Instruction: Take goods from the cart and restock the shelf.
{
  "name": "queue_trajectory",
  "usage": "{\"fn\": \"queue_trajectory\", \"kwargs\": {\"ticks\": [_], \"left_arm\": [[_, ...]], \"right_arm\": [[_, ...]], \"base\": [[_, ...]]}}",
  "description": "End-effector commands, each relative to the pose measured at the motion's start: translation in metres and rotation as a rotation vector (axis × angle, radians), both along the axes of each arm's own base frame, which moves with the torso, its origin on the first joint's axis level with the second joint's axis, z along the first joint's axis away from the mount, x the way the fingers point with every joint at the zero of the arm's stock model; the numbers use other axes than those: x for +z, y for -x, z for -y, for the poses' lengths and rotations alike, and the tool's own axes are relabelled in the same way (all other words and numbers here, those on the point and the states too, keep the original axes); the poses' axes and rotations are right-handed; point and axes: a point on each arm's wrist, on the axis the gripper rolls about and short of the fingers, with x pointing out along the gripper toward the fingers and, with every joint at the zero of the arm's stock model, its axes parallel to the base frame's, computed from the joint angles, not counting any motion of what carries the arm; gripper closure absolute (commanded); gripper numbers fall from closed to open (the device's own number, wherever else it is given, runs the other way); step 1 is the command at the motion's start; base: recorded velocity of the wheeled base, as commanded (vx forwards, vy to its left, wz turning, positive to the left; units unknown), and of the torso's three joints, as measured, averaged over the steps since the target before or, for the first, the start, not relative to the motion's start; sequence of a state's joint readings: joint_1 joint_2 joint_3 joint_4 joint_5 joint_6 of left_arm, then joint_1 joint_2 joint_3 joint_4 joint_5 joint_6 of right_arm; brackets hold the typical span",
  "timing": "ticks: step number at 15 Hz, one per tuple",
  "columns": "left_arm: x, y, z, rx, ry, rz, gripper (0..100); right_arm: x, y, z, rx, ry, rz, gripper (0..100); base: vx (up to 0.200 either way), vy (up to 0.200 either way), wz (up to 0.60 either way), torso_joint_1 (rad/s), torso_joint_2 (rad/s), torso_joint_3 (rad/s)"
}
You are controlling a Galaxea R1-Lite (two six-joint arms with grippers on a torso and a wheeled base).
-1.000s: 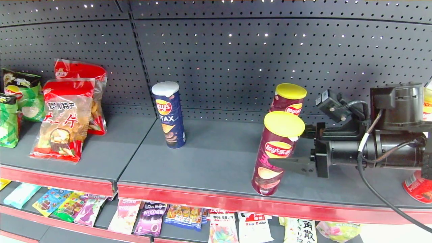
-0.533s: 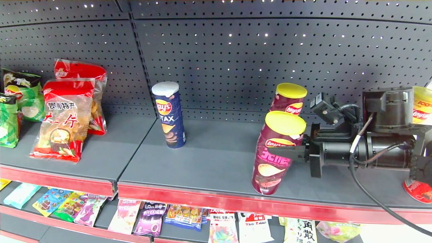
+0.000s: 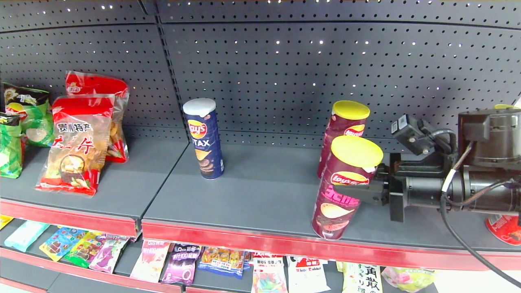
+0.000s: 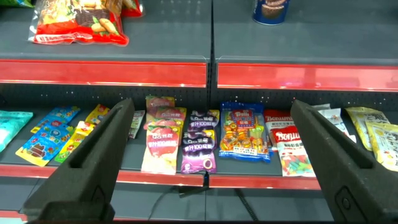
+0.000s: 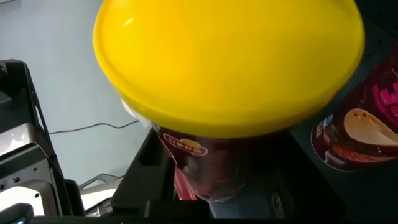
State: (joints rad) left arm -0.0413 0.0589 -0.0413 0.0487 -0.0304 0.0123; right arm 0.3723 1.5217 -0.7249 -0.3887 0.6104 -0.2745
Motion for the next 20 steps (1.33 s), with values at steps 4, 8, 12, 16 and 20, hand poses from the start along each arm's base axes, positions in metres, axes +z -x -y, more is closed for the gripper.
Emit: {"fn": "queue_trajectory", "kwargs": {"ticks": [4,8,12,16,20], "left_arm": [[0.0,-0.0001,0.0,0.0,-0.001,-0.001,0],[0.0,-0.0001,0.0001,-0.004,-0.001,-0.001,0],[0.0,-0.0001,0.0,-0.002,-0.001,-0.001,0],[0.0,-0.0001,0.0,-0.002,-0.001,-0.001,0],[0.0,-0.0001,0.0,-0.002,-0.001,-0.001,0]], "right_arm": [[-0.0016,0.0035,0.006,-0.013,0.001,-0.004,100],[-0.0016,0.003,0.0088,-0.014,-0.004,-0.005,100],[-0.0042,0.0017,0.0082,-0.007,0.0,-0.011,100],[-0.0076,0.0032,0.0084,0.004,0.018,-0.003,100],[-0.0075,0.0027,0.0082,0.004,0.017,-0.002,100]], "base": [[0.0,0.0,0.0,0.0,0.0,0.0],[0.0,0.0,0.0,0.0,0.0,0.0],[0.0,0.0,0.0,0.0,0.0,0.0],[0.0,0.0,0.0,0.0,0.0,0.0],[0.0,0.0,0.0,0.0,0.0,0.0]]}}
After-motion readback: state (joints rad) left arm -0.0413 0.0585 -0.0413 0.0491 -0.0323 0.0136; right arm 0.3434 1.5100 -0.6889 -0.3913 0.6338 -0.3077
